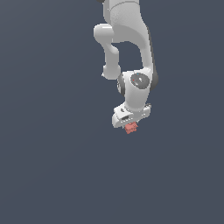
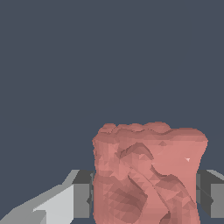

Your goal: Pick up the object and move it to a goal position.

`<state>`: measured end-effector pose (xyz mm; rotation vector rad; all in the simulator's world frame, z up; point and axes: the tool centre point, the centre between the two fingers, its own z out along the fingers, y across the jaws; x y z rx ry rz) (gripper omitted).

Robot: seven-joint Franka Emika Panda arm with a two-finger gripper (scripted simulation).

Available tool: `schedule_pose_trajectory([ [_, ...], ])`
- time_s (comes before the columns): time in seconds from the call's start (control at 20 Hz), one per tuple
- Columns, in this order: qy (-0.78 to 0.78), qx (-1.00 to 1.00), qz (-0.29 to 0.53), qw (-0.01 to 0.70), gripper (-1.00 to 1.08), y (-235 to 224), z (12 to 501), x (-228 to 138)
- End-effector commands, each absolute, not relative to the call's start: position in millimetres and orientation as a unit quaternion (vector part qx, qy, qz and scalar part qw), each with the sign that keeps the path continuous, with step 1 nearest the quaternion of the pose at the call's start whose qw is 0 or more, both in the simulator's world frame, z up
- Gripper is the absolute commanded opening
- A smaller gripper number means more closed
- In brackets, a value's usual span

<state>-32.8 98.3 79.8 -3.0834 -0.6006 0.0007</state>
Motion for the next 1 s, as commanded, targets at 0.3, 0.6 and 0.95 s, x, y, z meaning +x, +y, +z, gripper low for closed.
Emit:
schedule_pose_trajectory([
  [0.3, -0.191, -0.982, 0.000, 0.000, -1.00, 94, 137, 2],
  [0.6, -0.191, -0.982, 0.000, 0.001, -1.00, 91, 186, 32],
  [0.95, -0.191, -0.982, 0.000, 0.001, -1.00, 87, 234, 63],
])
